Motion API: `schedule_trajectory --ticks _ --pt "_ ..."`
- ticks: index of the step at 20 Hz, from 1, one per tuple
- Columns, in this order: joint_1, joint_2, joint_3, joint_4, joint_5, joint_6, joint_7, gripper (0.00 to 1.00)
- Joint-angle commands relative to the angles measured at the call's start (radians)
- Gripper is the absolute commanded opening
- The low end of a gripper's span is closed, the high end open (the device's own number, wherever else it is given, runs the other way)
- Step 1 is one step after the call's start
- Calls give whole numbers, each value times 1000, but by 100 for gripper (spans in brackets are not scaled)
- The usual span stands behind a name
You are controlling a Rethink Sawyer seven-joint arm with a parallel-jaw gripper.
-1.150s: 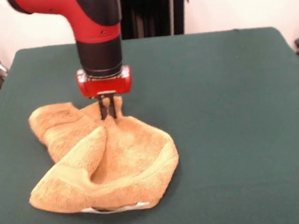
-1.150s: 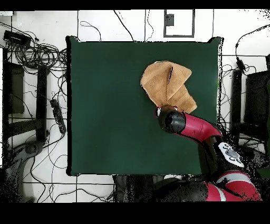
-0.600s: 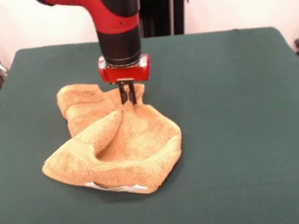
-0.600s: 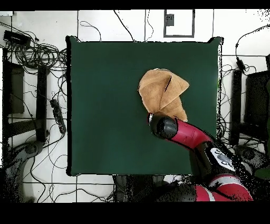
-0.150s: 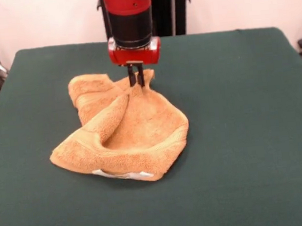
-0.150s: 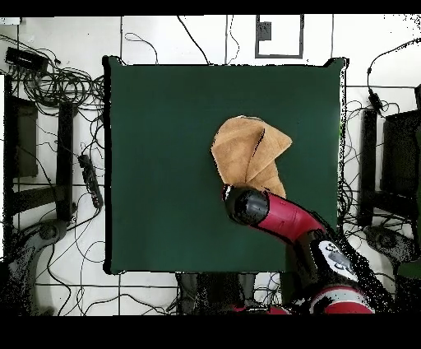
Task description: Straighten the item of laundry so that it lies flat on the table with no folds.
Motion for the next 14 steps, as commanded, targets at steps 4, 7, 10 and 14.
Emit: schedule_trajectory --ticks 4,7,10,14 --pt "99 -64 15 194 176 123 355 0" --pt "111 -76 12 207 209 132 351 0" --pt "128 -91 -1 212 233 152 347 0" --pt "145 -112 -26 204 246 203 328 0"
